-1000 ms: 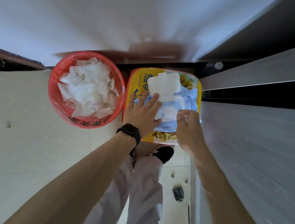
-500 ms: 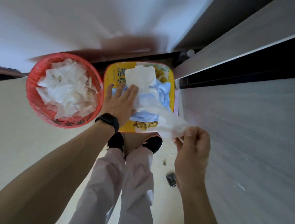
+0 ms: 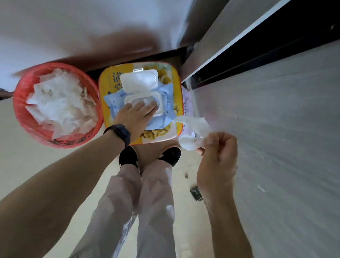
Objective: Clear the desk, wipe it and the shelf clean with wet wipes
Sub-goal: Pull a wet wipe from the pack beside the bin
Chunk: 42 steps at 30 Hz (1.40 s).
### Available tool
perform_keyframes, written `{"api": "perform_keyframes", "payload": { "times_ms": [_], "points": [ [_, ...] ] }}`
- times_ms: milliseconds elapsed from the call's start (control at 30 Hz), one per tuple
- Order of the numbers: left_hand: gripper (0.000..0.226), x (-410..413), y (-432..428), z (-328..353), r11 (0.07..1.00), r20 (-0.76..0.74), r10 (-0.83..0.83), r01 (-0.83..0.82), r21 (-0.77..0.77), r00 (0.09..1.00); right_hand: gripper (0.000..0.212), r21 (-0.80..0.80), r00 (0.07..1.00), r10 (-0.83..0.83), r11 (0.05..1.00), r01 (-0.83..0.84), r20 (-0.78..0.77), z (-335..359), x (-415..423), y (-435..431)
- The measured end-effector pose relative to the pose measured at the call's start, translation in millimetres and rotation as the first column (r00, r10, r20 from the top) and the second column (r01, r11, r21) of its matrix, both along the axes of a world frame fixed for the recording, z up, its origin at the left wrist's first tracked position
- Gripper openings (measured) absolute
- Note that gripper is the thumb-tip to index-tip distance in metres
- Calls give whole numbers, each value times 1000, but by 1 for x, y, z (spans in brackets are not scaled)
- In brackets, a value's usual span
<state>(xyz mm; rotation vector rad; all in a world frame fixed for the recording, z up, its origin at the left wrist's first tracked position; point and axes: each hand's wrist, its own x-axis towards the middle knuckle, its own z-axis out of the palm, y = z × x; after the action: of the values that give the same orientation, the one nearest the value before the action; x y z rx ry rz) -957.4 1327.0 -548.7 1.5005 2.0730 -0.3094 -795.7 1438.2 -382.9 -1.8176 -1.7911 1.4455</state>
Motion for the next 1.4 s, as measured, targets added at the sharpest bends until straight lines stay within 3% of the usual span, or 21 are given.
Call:
{"api": "perform_keyframes", "payload": {
  "times_ms": [100,233,300,367,400,467,533,567,733,800,867,967,1067,1133,1167,1300,1400],
  "points": [
    [62,-3,11,8,999,-16,0,-1,-40,1000,22,-16,1000,9,1000,-8,11,0,-4,-4],
    [63,-24,21,26,996,86,-45,52,-75,995,21,-27,999,28,999,-27,23,8,-7,-2],
    [54,-38,22,39,997,60,-36,31,71,998,18,-36,999,28,999,-28,18,15,-8,2],
    [65,-52,24,54,953,31,166,-169,252,986,17,-37,999,31,999,-31,17,21,-9,7],
    [75,-60,25,59,915,48,300,-301,268,953,16,-32,999,32,999,-32,15,23,-10,9],
    [95,-74,31,63,884,92,450,-458,92,888,16,-15,999,35,999,-35,10,26,-11,12],
    [106,-83,38,63,892,119,451,-443,-88,885,18,4,999,41,999,-41,9,29,-11,14],
    [105,-83,39,63,898,128,439,-428,-105,890,19,9,999,45,999,-45,12,30,-11,14],
    [63,-37,20,63,977,89,211,-212,11,974,20,5,998,55,998,-56,26,37,-7,13],
    [67,-10,5,49,981,147,138,-115,-156,979,21,1,998,52,999,-52,27,36,-5,12],
    [78,8,-9,33,939,190,176,-107,-327,966,21,-5,999,47,999,-47,20,34,-1,12],
    [84,21,-13,21,918,174,251,-178,-354,952,20,-10,997,68,998,-67,43,33,5,12],
    [65,9,10,42,890,199,256,-151,-430,946,19,-47,987,147,989,-144,72,39,10,13],
    [46,-2,28,73,928,276,277,-182,-324,920,17,-95,967,233,970,-224,100,53,12,16],
    [48,-6,34,92,942,337,301,-225,-247,892,14,-115,950,290,954,-277,114,63,13,17],
    [75,-6,34,189,899,585,370,-436,-31,722,10,-179,839,534,840,-513,100,129,12,25],
    [75,1,19,268,935,608,253,-353,47,752,15,-201,777,624,775,-600,87,197,13,26]
  ]
}}
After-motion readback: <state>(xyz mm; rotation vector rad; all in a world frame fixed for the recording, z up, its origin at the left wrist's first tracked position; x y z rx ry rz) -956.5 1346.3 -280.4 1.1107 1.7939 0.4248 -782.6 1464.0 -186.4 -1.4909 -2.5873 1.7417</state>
